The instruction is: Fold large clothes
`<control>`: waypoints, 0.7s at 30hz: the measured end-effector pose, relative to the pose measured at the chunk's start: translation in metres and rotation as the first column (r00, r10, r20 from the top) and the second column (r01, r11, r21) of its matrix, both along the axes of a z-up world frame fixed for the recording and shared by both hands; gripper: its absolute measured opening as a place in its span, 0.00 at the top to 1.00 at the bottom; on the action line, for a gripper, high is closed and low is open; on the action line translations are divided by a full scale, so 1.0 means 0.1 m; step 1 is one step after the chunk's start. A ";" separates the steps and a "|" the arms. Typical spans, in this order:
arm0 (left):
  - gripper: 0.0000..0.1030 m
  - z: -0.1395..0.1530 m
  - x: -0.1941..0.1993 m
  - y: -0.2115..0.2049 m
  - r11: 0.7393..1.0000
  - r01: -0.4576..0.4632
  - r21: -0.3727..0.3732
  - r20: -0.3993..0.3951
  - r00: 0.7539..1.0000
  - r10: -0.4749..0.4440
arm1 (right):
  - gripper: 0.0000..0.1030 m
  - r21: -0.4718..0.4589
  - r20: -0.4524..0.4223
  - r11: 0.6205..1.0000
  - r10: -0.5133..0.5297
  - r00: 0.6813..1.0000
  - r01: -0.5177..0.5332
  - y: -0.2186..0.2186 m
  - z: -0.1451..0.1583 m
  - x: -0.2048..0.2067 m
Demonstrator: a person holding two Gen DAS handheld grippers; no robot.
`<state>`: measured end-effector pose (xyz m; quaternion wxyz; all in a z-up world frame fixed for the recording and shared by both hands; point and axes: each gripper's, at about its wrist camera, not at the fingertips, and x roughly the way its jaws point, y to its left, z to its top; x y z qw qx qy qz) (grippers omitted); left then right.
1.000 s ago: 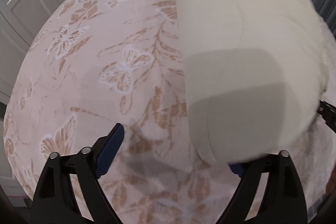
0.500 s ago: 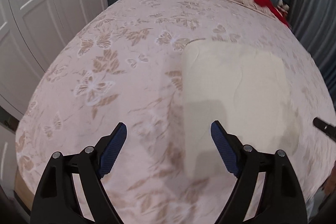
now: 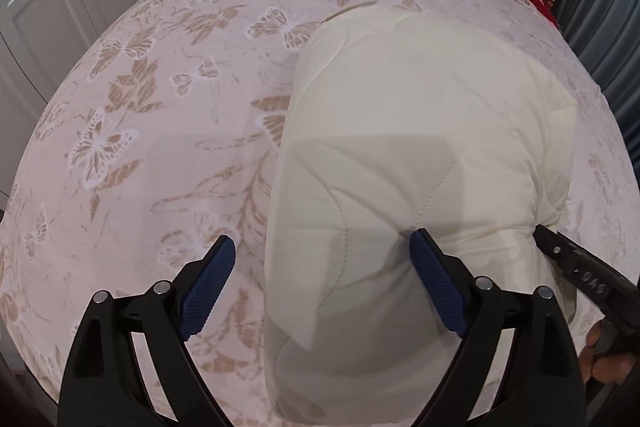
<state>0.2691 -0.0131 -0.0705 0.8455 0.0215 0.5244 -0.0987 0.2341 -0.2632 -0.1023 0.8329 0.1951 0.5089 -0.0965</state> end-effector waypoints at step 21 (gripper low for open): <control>0.16 0.17 -0.79 0.04 0.995 0.018 0.096 0.045 0.999 -0.022 | 0.87 -0.150 -0.020 0.983 0.106 0.994 -0.108 0.33 0.18 -0.79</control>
